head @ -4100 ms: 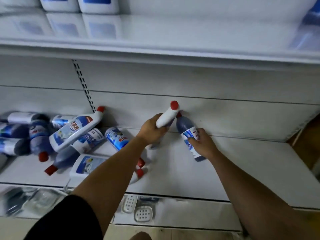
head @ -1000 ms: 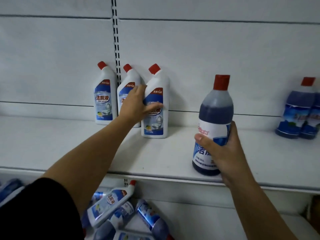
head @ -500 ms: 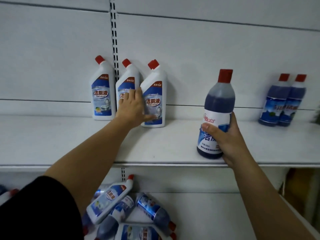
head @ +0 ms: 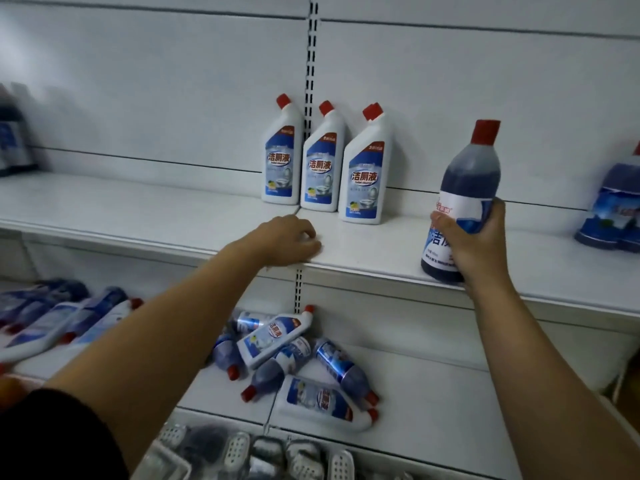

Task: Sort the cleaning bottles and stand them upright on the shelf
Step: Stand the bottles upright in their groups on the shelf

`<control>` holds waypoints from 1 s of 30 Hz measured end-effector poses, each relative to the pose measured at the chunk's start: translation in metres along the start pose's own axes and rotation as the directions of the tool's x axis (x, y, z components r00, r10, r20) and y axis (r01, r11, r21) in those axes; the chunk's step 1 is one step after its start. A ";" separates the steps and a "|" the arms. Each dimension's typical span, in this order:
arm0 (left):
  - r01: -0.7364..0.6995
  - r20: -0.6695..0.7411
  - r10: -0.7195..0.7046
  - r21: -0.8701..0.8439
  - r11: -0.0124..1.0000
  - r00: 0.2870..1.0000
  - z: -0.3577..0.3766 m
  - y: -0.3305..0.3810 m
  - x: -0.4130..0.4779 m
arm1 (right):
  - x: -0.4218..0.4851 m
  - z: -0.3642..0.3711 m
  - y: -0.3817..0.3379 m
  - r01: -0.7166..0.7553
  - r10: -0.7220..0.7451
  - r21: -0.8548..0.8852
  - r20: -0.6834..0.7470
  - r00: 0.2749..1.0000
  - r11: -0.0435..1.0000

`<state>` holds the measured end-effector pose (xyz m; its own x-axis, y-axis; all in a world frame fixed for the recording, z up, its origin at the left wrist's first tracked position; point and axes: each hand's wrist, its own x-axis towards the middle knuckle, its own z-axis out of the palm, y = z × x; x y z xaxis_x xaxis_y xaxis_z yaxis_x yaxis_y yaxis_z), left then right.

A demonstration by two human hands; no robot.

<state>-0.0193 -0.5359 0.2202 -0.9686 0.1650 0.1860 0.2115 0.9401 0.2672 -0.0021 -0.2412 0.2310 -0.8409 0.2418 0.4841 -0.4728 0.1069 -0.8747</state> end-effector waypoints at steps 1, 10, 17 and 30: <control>0.006 -0.016 -0.006 0.003 1.000 1.000 -0.002 -0.006 -0.008 | -0.005 0.006 -0.002 0.001 -0.001 0.010 0.002 1.000 1.000; 0.116 -0.127 -0.114 0.011 0.993 0.985 -0.037 -0.113 -0.056 | -0.043 0.122 -0.039 0.030 -0.042 0.106 0.115 0.992 0.994; 0.194 -0.153 -0.184 0.051 0.980 0.971 -0.083 -0.245 -0.094 | -0.079 0.271 -0.077 0.012 -0.045 0.231 0.138 0.989 0.973; 0.318 -0.196 -0.297 0.084 0.944 0.935 -0.140 -0.432 -0.151 | -0.119 0.527 -0.100 -0.058 -0.039 0.270 0.341 0.939 0.961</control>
<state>0.0541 -1.0088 0.2087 -0.9425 -0.1830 0.2795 -0.1188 0.9655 0.2316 0.0070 -0.7892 0.2738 -0.8610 -0.1058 0.4975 -0.4771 -0.1714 -0.8620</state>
